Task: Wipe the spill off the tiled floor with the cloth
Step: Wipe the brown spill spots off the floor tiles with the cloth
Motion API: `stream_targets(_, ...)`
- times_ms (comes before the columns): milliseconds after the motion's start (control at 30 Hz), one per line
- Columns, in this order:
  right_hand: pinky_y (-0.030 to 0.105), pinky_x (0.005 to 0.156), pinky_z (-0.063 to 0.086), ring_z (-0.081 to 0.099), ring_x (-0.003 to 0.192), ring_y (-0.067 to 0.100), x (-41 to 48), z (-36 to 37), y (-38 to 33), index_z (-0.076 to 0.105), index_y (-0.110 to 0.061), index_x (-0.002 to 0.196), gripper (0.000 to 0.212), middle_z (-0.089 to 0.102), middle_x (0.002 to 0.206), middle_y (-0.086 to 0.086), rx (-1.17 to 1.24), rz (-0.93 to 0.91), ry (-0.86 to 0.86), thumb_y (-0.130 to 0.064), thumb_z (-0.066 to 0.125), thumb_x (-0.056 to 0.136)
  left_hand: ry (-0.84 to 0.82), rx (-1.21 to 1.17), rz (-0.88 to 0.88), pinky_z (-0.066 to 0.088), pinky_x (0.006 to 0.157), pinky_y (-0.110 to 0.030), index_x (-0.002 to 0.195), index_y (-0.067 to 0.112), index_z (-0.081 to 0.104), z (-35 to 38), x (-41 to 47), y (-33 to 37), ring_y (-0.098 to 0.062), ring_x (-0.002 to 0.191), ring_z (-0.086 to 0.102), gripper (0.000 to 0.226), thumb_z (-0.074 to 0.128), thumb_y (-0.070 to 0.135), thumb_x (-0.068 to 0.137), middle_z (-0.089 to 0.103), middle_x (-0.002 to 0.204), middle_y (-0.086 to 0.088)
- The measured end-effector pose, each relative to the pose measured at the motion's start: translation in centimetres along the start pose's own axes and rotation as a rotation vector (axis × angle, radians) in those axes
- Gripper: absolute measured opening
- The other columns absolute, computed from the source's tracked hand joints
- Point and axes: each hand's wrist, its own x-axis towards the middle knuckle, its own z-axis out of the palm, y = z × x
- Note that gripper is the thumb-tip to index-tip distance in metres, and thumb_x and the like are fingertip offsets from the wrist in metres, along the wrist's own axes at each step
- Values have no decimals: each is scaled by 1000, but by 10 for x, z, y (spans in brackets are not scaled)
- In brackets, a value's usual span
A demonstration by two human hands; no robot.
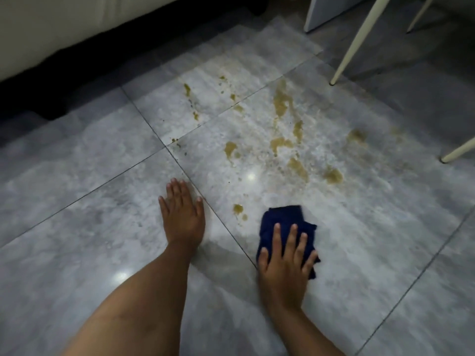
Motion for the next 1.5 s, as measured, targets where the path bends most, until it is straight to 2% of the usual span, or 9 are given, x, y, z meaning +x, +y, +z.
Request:
stream_targets(200,55,116,3,11,147,29,61,9,-65,21,-31,151,60,16,160,5,-21,-324,-47,-47,29,94,23,-14,-17,-10,119,-39,153,13,-2,3,20,-2,-14,146,-13,63,12,45,101,-8,161,-4)
stream_targets(433,58,115,7,14,146,32,34,27,-66,24,-27,151,61,19,159,9,5,-106,10,-45,30,93,-27,11,-60,-10,119,-39,153,16,-4,11,4,-27,-12,146,-15,63,14,45,100,-9,161,-1)
stream_targets(700,55,117,3,11,147,30,74,16,-84,22,-30,151,60,16,160,5,-38,-335,-67,-48,25,94,-13,-5,-45,-8,119,-40,153,15,-4,6,9,-15,-13,146,-15,63,13,46,100,-8,161,-2)
stream_targets(800,56,116,4,12,147,32,98,12,-59,24,-29,151,61,18,159,8,-53,-196,14,-49,24,93,-9,-19,-44,-11,118,-38,153,15,-2,8,17,-7,-13,147,-13,64,15,45,100,-7,161,-3)
stream_targets(933,56,115,5,17,146,33,40,26,-67,26,-26,151,62,22,158,10,-1,-53,37,-46,29,93,-15,15,-54,-12,118,-37,153,14,1,9,7,-25,-13,147,-11,66,10,46,97,-4,161,-3)
stream_targets(1133,55,115,6,16,146,30,65,19,-76,26,-30,150,60,21,158,6,-28,-283,-23,-48,30,94,1,-166,12,-7,119,-32,154,14,12,1,7,-20,-10,147,-3,62,13,39,97,5,161,-3)
stream_targets(1233,55,117,6,9,148,27,100,7,-48,21,-33,151,60,15,160,3,-82,-284,-46,-51,23,94,64,-185,-5,-3,120,-32,153,13,16,-5,7,-39,-12,147,4,61,15,37,97,11,161,-5)
stream_targets(1367,58,116,9,10,147,29,49,15,-54,19,-31,152,60,17,160,7,-17,-129,27,-49,26,95,88,-102,-118,-4,120,-38,153,10,12,-14,26,-73,-17,148,1,64,14,39,96,9,161,-9)
stream_targets(1500,59,113,13,17,146,32,15,32,-105,25,-31,150,56,21,158,8,6,-333,-9,-44,31,96,94,-58,-119,-7,119,-36,153,10,9,-15,33,-72,-16,148,-3,63,12,38,97,5,161,-7)
